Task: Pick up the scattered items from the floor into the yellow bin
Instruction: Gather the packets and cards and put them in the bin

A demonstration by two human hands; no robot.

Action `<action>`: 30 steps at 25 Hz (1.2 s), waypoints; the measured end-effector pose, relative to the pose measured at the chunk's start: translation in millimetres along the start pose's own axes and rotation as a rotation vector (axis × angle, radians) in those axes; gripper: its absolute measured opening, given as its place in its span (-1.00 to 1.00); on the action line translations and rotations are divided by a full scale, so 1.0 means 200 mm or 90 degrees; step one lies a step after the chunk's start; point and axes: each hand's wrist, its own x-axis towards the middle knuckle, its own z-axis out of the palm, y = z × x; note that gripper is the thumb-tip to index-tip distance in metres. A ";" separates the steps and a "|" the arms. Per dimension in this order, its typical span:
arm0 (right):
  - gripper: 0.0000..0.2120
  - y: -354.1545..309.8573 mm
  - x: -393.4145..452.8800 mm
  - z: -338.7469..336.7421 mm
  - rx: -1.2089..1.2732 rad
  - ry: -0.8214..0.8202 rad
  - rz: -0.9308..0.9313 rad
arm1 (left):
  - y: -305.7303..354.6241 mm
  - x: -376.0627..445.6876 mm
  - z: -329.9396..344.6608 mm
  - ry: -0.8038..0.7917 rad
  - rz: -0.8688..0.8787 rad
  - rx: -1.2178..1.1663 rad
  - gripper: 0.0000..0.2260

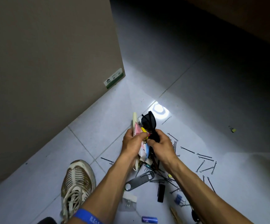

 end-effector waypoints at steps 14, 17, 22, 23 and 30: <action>-0.71 -0.32 -1.14 -1.12 0.109 0.345 -0.218 | 0.21 -1.27 0.94 -0.404 0.173 0.067 -0.76; -0.68 -0.15 -1.48 -1.50 0.146 0.473 -0.222 | 0.02 -1.63 1.30 -0.500 0.160 0.159 -0.73; -0.61 0.18 -1.73 -1.91 0.094 0.565 -0.058 | -0.33 -1.88 1.62 -0.545 0.056 0.293 -0.75; -0.63 0.23 -1.74 -1.94 0.070 0.560 -0.031 | -0.38 -1.86 1.63 -0.549 0.159 0.387 -0.74; -0.25 0.50 -1.69 -1.84 -0.365 0.535 0.141 | -0.44 -1.57 1.72 -0.393 0.729 0.881 -0.38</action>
